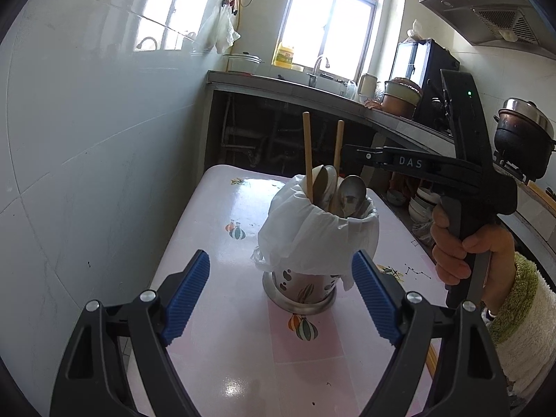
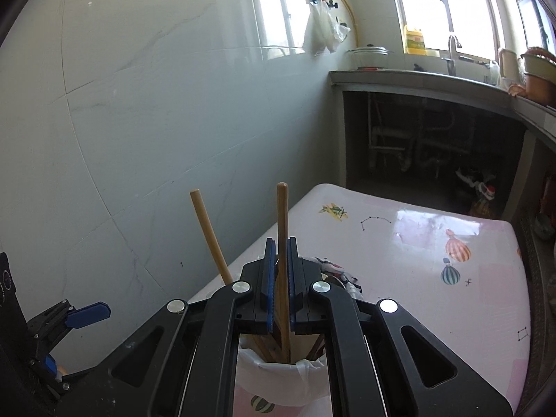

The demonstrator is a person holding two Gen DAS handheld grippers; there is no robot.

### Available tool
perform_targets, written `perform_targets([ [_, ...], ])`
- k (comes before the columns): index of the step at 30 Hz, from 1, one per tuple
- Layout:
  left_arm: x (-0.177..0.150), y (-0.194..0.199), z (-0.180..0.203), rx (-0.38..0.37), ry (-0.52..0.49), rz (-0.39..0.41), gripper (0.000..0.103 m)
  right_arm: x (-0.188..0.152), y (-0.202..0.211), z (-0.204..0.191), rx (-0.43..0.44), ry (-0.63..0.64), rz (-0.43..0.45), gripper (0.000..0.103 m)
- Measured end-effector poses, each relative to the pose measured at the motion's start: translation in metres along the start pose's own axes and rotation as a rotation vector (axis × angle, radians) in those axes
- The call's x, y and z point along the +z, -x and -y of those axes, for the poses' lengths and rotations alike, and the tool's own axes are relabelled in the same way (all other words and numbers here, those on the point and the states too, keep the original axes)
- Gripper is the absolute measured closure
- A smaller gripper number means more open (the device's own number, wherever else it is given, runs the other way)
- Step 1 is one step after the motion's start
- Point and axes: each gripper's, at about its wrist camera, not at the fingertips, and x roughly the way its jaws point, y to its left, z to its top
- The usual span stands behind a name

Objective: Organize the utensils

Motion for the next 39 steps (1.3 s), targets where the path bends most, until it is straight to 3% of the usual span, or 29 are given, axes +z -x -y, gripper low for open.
perform_targets([
  [4,-0.002,-0.001,0.012,-0.007,-0.022,-0.012,0.02,-0.001,0.03,0.011,0.01,-0.024,0.047,0.071],
  [9,-0.005,-0.002,0.029,-0.024,-0.064,-0.027,0.02,-0.023,0.077,0.041,-0.009,-0.101,0.078,0.068],
  [12,-0.01,-0.006,0.04,-0.046,-0.088,-0.05,0.019,-0.049,0.101,0.065,-0.042,-0.177,0.053,0.068],
  [17,-0.029,-0.023,0.06,-0.094,-0.131,-0.144,0.019,-0.12,0.115,0.1,-0.129,-0.305,-0.093,0.068],
  [21,-0.048,-0.044,0.078,-0.112,-0.179,-0.231,0.019,-0.181,0.104,0.11,-0.175,-0.374,-0.243,0.077],
  [25,-0.065,-0.061,0.096,-0.134,-0.208,-0.295,0.019,-0.218,0.093,0.109,-0.195,-0.401,-0.317,0.086],
  [34,-0.085,-0.097,0.127,-0.167,-0.25,-0.372,0.019,-0.231,0.072,0.114,-0.224,-0.367,-0.372,0.098],
  [39,-0.087,-0.113,0.14,-0.205,-0.248,-0.405,0.035,-0.232,0.07,0.113,-0.211,-0.346,-0.368,0.098],
])
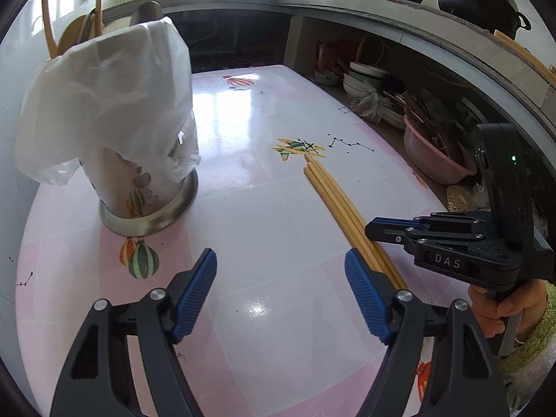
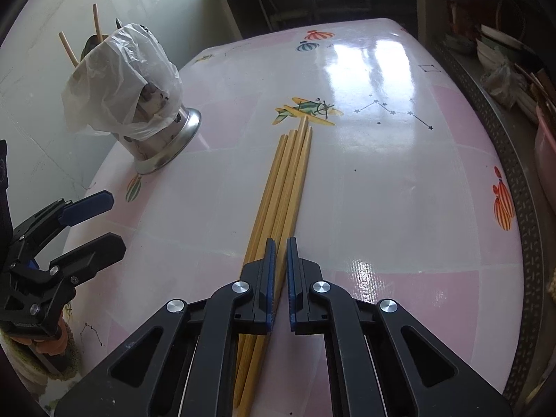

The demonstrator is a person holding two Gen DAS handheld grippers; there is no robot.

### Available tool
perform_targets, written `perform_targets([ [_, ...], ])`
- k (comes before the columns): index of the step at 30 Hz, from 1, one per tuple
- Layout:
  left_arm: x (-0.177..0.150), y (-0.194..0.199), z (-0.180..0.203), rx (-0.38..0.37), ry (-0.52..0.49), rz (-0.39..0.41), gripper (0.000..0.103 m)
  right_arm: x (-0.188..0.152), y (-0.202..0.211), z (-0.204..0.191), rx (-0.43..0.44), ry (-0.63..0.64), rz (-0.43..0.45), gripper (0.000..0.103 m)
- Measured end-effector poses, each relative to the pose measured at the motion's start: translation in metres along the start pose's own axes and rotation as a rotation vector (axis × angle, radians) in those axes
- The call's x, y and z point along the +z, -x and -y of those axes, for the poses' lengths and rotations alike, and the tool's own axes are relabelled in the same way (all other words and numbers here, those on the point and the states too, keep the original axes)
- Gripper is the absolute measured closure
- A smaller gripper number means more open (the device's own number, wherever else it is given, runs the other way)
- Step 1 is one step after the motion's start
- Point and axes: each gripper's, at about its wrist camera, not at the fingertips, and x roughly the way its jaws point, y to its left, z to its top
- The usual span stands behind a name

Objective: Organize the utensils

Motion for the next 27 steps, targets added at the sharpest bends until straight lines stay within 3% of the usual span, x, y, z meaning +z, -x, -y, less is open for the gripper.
perform_targets([
  [12,0.016,-0.046,0.037,-0.065,-0.039,-0.059,0.073,-0.006,0.004,0.013,-0.045,-0.038,0.029,0.098],
  [15,0.019,-0.059,0.041,-0.072,-0.034,-0.08,0.079,-0.007,0.005,0.015,-0.039,-0.052,0.034,0.098],
  [27,0.023,-0.079,0.049,-0.067,-0.026,-0.085,0.081,-0.008,0.004,0.018,-0.017,-0.08,0.039,0.098],
])
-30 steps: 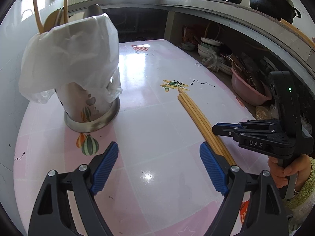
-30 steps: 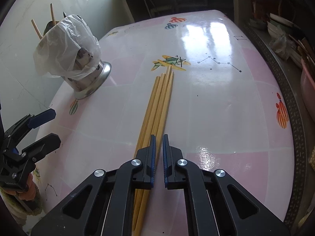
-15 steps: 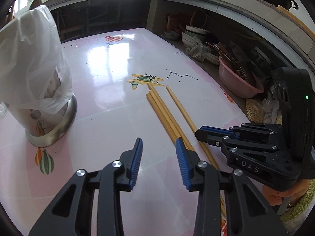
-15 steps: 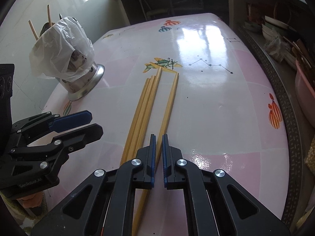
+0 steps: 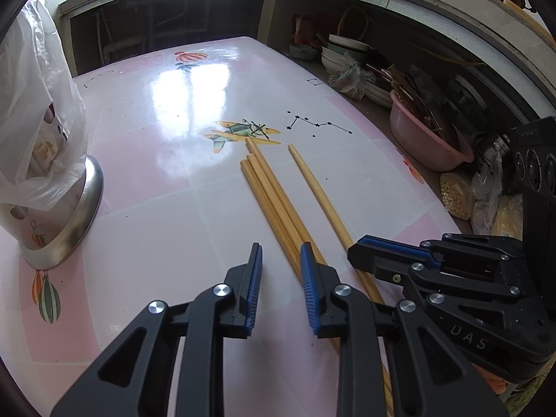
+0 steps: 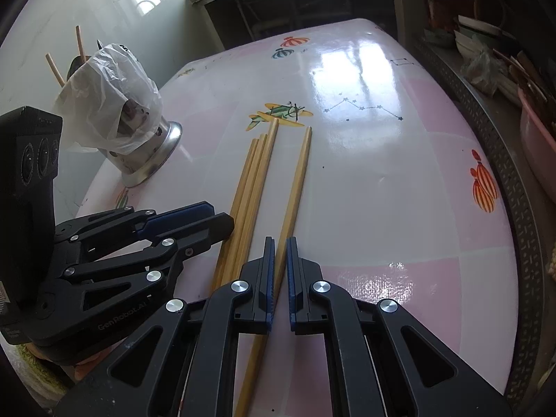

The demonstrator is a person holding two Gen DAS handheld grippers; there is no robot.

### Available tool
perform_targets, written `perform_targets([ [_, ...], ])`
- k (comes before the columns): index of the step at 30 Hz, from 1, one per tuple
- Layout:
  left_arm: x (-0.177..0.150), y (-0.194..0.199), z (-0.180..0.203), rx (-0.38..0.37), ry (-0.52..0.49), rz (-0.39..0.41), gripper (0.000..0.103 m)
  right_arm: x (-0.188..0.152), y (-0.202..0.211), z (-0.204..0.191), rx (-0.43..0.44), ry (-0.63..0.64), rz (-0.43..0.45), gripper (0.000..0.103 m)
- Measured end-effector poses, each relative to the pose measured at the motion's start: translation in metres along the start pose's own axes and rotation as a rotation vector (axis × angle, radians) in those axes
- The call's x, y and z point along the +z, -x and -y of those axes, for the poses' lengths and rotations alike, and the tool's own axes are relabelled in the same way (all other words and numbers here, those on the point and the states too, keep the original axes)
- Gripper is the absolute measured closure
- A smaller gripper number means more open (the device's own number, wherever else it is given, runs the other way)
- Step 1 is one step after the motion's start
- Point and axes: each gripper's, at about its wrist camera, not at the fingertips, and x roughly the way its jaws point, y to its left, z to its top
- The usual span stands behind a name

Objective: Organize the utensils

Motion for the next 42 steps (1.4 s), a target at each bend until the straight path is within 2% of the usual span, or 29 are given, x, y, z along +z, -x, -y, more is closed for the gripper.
perform_targets([
  [7,0.002,-0.002,-0.003,0.005,0.025,0.011,0.081,0.0,-0.001,0.0,0.004,-0.001,-0.003,0.097],
  [14,0.001,0.001,-0.008,0.084,0.018,0.011,0.092,0.001,-0.002,-0.001,0.004,0.0,-0.015,0.097],
  [24,-0.016,0.022,-0.035,0.151,0.085,-0.04,0.097,-0.006,0.004,-0.003,0.025,0.037,-0.087,0.097],
  [31,-0.035,0.043,-0.051,0.132,0.146,-0.112,0.097,-0.018,0.013,-0.005,0.023,0.057,-0.108,0.097],
  [37,-0.028,0.043,-0.057,0.116,0.138,-0.157,0.097,-0.018,0.013,-0.004,0.029,0.051,-0.112,0.097],
  [42,-0.015,0.034,-0.054,0.117,0.093,-0.191,0.085,-0.017,0.013,-0.003,0.034,0.051,-0.112,0.097],
])
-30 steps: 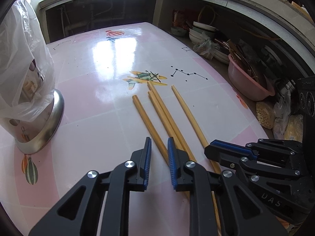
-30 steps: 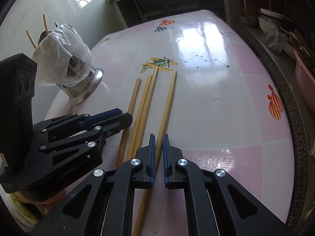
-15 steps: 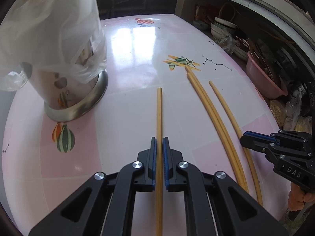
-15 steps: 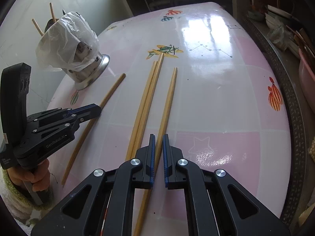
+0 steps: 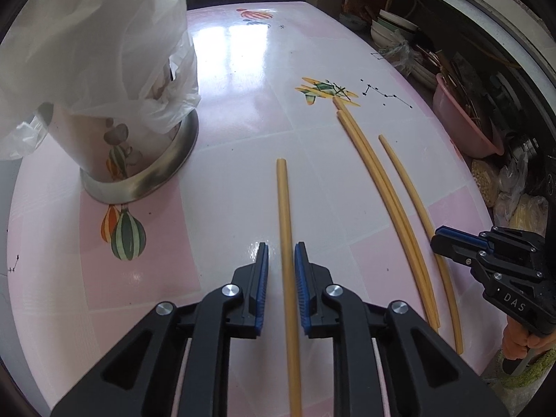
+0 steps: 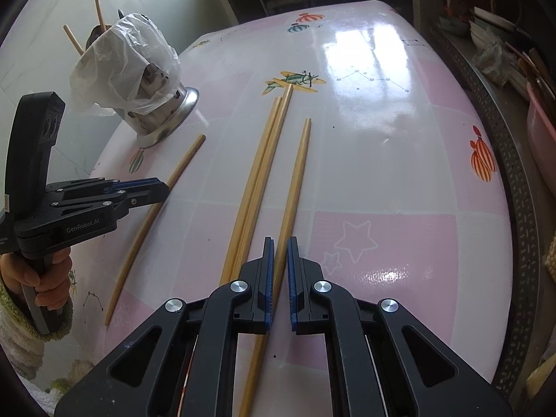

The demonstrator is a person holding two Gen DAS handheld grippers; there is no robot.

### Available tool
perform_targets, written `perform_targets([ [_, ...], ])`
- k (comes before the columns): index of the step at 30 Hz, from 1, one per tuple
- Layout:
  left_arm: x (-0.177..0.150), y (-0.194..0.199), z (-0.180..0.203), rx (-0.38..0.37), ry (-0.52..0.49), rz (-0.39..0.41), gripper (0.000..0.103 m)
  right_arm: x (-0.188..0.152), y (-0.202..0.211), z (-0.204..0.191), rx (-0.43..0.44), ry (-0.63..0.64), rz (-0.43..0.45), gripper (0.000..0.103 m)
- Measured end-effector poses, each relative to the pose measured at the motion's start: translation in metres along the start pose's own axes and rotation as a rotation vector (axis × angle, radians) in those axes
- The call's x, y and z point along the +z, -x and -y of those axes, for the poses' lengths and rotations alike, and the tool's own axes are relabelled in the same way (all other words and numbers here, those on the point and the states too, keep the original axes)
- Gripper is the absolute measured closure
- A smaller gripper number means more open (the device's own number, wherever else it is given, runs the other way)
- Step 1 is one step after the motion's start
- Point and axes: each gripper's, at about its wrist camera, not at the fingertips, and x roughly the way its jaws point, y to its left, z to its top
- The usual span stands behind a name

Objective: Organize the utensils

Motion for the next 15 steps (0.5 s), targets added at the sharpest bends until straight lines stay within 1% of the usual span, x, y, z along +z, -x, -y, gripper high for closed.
perform_targets([
  [3,0.009,-0.004,0.003,0.013,-0.024,-0.009,0.079,0.0,0.0,0.001,0.005,-0.002,0.001,0.097],
  [7,0.019,-0.01,0.005,0.035,-0.041,-0.004,0.079,0.0,0.0,0.002,0.011,-0.005,0.001,0.097],
  [11,0.025,-0.015,0.008,0.085,-0.056,0.024,0.079,0.0,0.0,0.003,0.017,-0.009,0.001,0.097],
  [13,0.025,-0.016,0.011,0.114,-0.064,0.035,0.08,-0.001,0.0,0.004,0.019,-0.01,0.001,0.097],
  [15,0.024,-0.016,0.014,0.145,-0.08,0.05,0.091,0.0,0.001,0.004,0.02,-0.008,0.0,0.097],
])
